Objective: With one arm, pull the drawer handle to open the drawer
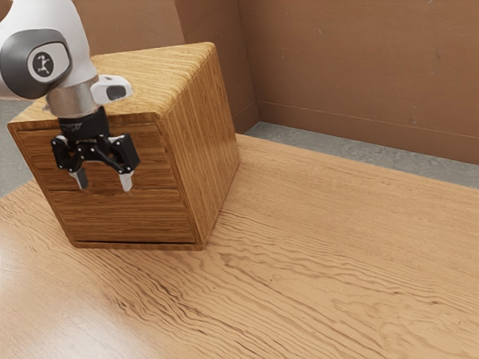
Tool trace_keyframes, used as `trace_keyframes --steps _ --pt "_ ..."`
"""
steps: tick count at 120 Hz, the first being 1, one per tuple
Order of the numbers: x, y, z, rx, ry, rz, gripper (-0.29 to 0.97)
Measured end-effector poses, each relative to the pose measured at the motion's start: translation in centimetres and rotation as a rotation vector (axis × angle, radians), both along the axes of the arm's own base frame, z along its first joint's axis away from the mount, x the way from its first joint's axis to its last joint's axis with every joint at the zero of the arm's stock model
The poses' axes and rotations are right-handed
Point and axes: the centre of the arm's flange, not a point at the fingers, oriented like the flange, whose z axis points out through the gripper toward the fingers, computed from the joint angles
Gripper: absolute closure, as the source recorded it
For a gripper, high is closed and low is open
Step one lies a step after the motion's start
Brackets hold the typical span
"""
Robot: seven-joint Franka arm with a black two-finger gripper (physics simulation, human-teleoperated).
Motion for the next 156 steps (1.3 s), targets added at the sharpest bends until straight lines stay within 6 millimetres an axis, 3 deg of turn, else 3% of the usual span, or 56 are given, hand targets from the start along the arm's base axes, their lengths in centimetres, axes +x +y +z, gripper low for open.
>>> trace_keyframes --steps 9,13,16,19,23,28,33,58,72,80,89,99,106,120,156 --pt "-0.4 1.4 0.3 0.001 -0.018 0.032 0.0" --pt "-1.0 1.8 2.7 0.014 -0.066 0.042 0.0" --pt "-2.0 1.5 5.9 0.028 -0.127 0.042 0.0" --pt "-3.8 0.1 10.0 0.044 -0.206 0.025 0.0" --pt "-4.7 -3.7 13.2 0.046 -0.272 -0.033 0.0" --pt "-5.1 -7.7 15.2 0.037 -0.311 -0.07 0.0" --pt "-5.6 -9.1 15.9 0.035 -0.319 -0.028 0.0" --pt "-4.7 -9.7 13.0 0.024 -0.214 0.479 0.0" --pt "-5.2 -10.2 13.5 0.01 -0.214 0.688 0.0" --pt "-7.2 -9.8 11.5 0.0 -0.206 0.777 0.0" --pt "-11.3 -7.5 9.0 -0.006 -0.222 0.902 0.0" --pt "-15.6 -6.4 8.9 0.015 -0.303 1.05 0.0" --pt "-17.1 -6.3 8.6 0.022 -0.346 1.129 0.0" --pt "-18.5 -3.8 6.2 0.029 -0.376 1.308 0.0" --pt "-18.4 -1.0 6.5 -0.017 -0.473 1.573 0.0"
